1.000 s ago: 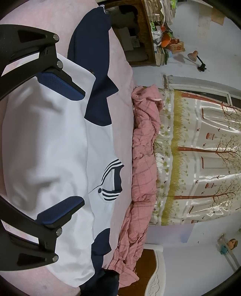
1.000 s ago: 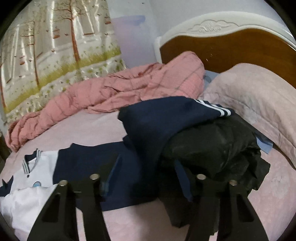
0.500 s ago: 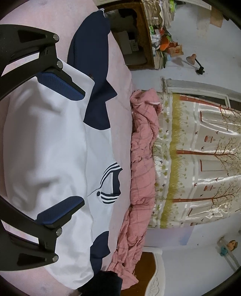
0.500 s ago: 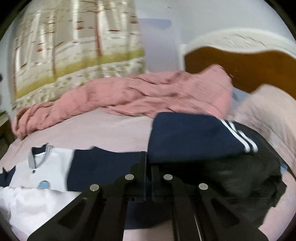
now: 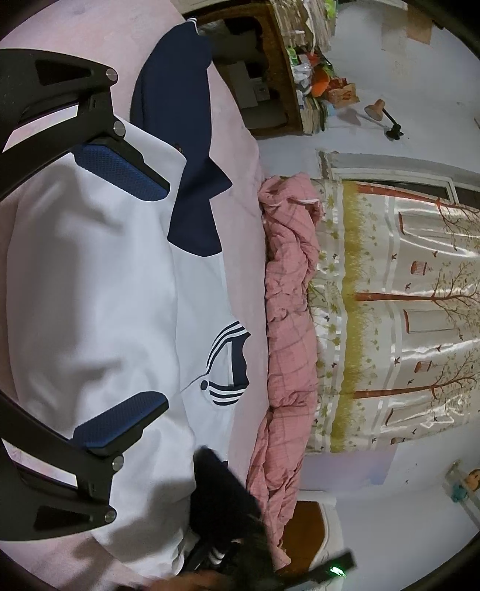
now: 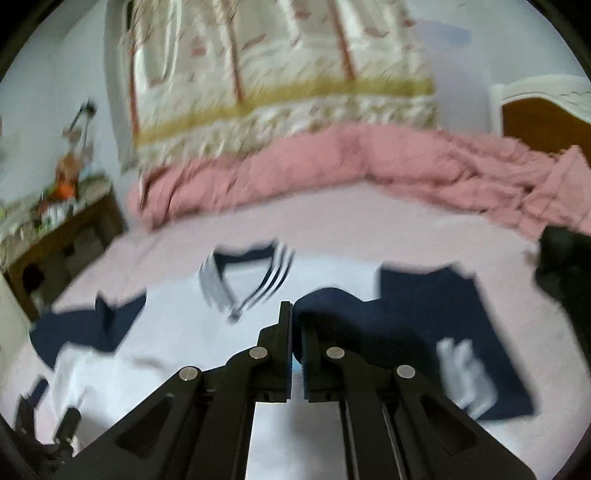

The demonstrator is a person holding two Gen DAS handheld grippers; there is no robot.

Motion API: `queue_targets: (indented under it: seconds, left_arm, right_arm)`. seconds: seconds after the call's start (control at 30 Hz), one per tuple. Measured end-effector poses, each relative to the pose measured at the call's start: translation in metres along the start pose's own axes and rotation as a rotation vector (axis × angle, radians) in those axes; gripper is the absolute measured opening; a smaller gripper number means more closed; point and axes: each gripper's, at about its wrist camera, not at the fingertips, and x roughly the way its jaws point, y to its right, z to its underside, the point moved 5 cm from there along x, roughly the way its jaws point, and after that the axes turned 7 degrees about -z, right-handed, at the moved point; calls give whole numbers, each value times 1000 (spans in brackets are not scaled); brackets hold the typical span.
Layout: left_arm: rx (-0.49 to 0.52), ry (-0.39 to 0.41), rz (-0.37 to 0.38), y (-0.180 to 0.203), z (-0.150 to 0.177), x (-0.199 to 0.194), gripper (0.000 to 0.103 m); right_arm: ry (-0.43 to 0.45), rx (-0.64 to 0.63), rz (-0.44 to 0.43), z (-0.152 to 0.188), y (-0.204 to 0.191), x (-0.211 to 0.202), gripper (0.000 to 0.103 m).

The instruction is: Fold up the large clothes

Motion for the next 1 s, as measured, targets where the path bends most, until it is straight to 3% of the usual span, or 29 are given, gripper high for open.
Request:
queue_targets:
  seconds: [0.17,0.3,0.37,0.47,0.53,0.73,0.8,0.87,0.93,1.0]
  left_arm:
    - [-28,-21,-13,-7,0,4,102]
    - [-25,-32,-14,-6,1,6,102]
    - [-13,-28,-17,-4,2,5,102]
    - [-1,-25,-18,-2,1,4,102]
    - [-1,-27,-18,-1,1,4,102]
    - [-30,-40,-19,-7,2,7,102]
    - [-33,-42,-19,-8,3,7,102]
    - [-29,-41,-18,-8,2,7,102]
    - [-16,-38,-20,-7,3,7,102]
    - [-1,-30,-21,-6,3,5,102]
  right_arm:
    - [-144,-50,-38,68,-35,42,4]
    - [-198,-99,-37,83,-37,48,6]
    - [-212,-68,-68,85,-33,44,10]
    - [-250,6,-109,83,-22,35,28]
    - [-250,17,-92,77,-15,23,33]
    - [-144,188,-93,48,34,-27,33]
    - [-93,207,-48,38,56,-41,35]
    - [-71,198,45,33,78,-49,44]
    - [-88,209,95,34,97,-47,50]
    - [-126,261,62,40,114,-38,50]
